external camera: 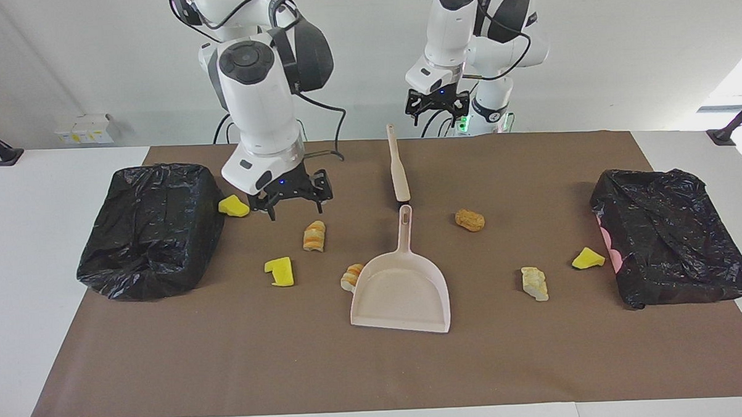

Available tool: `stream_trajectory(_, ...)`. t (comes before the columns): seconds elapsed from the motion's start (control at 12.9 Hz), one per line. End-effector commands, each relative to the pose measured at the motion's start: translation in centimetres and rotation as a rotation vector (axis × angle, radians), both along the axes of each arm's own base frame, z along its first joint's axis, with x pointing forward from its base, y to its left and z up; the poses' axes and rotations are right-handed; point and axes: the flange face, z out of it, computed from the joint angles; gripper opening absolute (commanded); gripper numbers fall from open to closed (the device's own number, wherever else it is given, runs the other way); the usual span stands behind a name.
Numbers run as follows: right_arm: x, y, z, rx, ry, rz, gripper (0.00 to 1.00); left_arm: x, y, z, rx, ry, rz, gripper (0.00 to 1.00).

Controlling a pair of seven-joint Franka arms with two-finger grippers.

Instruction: Sweep and dump trash in bin

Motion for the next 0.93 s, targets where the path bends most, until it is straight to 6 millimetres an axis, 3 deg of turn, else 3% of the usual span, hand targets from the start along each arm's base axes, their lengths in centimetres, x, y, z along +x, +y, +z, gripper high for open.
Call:
stream_trajectory(0.0,1.6,3.4,-3.7,0.026,-0.004,-0.052,1.0,-2.4,-1.4,-2.4,-0.023,-0.035,0.019,1.0)
stream_trajectory(0.23,1.5,7.8,-7.4,0.042,-0.012,-0.128,1.0,-7.0,-4.8,-8.2,0.007,-0.089,0.031,1.0)
stream_trajectory(0.39,1.4,10.9,-10.8,0.061,-0.017,-0.167,1.0,-8.7,-5.8,-9.7,-0.002,-0.069,0.04,1.0)
stream_trajectory(0.62,0.0,16.2,-15.3,0.076,-0.032,-0.25,1.0,-9.9,-5.9,-12.9,-0.031,-0.072,0.037,1.0)
stream_trajectory(0.85,-1.3,17.8,-15.9,0.06,-0.019,-0.266,1.0,-8.8,-5.4,-14.2,-0.039,-0.021,0.048,1.0)
